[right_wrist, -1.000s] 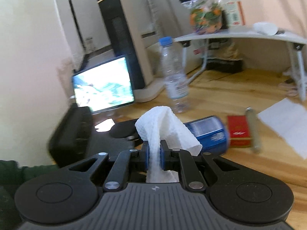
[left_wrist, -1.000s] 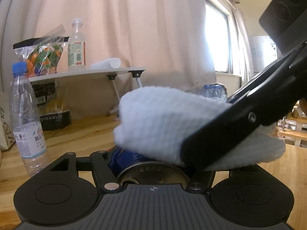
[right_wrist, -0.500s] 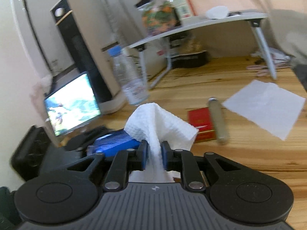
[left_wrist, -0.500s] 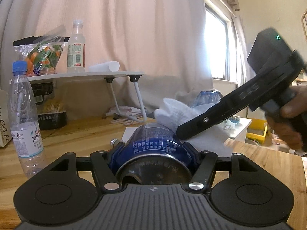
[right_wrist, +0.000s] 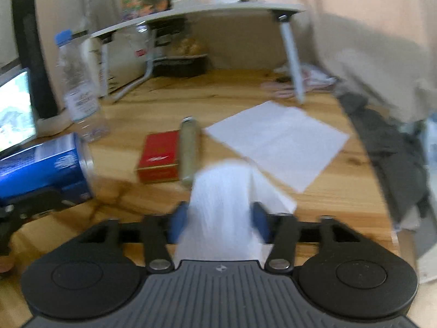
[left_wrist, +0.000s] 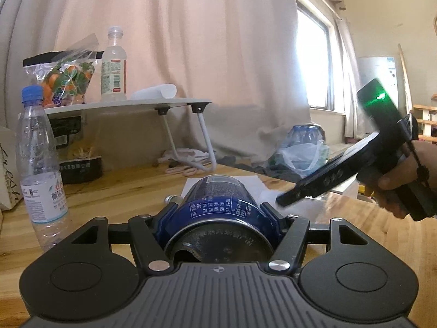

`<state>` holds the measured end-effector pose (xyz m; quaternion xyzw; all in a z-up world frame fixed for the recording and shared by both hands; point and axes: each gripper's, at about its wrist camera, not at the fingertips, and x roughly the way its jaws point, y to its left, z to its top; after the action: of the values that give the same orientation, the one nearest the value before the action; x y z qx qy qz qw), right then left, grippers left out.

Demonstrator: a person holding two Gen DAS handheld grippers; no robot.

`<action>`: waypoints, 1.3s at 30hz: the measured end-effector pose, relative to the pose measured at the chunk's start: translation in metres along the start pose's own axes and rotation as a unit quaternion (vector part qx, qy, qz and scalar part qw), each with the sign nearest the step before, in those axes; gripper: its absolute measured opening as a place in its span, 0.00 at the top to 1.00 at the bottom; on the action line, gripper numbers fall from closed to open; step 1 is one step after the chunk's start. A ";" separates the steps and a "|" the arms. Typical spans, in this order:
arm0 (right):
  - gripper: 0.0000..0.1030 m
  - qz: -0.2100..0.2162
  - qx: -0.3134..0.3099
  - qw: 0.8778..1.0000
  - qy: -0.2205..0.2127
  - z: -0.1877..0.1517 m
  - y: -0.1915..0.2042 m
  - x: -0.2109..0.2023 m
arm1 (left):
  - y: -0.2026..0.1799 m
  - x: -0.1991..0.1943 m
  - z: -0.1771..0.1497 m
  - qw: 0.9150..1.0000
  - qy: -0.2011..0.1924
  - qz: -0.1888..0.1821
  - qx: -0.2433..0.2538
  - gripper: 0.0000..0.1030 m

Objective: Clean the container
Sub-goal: 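Drop the towel and grasp the can body with the right gripper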

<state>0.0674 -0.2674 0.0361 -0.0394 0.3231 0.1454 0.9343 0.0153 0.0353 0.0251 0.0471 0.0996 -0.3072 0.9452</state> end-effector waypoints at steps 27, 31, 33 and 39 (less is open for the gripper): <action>0.00 0.200 -0.097 0.975 -0.020 0.023 0.103 -0.052 | -0.013 0.000 -0.002 1.000 0.011 -0.020 0.020 0.35; 0.00 0.198 -0.116 0.973 -0.010 0.019 0.112 -0.053 | -0.014 -0.003 -0.002 0.999 0.006 -0.021 0.023 0.35; 0.00 0.181 -0.126 0.975 -0.021 0.016 0.113 -0.055 | -0.015 -0.004 -0.001 0.999 0.003 -0.022 0.024 0.35; 0.00 0.217 -0.081 0.973 -0.019 0.015 0.098 -0.048 | -0.017 -0.006 -0.001 0.999 -0.002 -0.016 0.032 0.35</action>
<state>0.0112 -0.1836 0.0792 -0.0409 0.2929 0.3707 0.8804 0.0004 0.0253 0.0247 0.0747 0.0883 -0.3255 0.9384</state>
